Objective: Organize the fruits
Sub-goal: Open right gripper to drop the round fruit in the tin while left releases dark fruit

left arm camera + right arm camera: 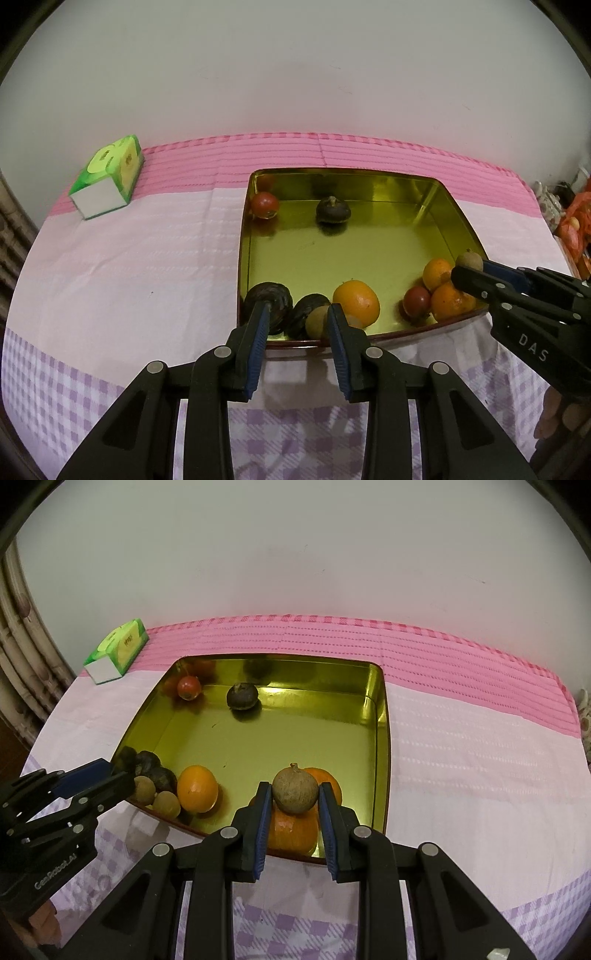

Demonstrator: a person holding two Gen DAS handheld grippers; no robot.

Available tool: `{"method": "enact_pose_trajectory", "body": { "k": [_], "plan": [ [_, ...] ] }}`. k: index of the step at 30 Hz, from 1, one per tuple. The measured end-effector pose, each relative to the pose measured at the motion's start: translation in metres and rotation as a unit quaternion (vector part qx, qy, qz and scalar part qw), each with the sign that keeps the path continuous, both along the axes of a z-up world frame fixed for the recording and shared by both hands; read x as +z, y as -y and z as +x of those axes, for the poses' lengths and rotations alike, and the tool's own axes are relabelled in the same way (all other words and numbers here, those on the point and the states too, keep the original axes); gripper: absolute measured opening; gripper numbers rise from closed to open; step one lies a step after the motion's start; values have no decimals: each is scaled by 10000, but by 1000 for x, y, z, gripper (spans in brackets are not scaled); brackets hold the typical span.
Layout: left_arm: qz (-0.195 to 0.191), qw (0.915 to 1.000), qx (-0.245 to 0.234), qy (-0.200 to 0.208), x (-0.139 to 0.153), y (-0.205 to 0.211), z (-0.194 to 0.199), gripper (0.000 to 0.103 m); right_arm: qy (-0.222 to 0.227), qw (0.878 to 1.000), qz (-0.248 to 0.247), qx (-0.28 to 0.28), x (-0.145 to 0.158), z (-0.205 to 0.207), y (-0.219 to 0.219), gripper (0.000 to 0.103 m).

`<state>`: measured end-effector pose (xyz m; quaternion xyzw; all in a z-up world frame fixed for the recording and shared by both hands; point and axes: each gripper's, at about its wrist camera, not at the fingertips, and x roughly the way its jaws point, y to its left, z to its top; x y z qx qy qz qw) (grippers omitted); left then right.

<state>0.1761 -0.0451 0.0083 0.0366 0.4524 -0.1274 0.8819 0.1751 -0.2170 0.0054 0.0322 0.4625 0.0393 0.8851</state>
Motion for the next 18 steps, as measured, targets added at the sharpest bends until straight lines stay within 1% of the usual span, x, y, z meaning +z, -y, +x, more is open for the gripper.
{"method": "enact_pose_trajectory", "body": {
  "k": [8,18],
  "plan": [
    [-58,9999,154,-31,1,-7,3,34,-83,10000,2,-13,-4,6,-1,24],
    [-41,9992,393,-88,-2,-17,9,34,-217,9997,-72,-36,-8,13,-6,24]
  ]
}}
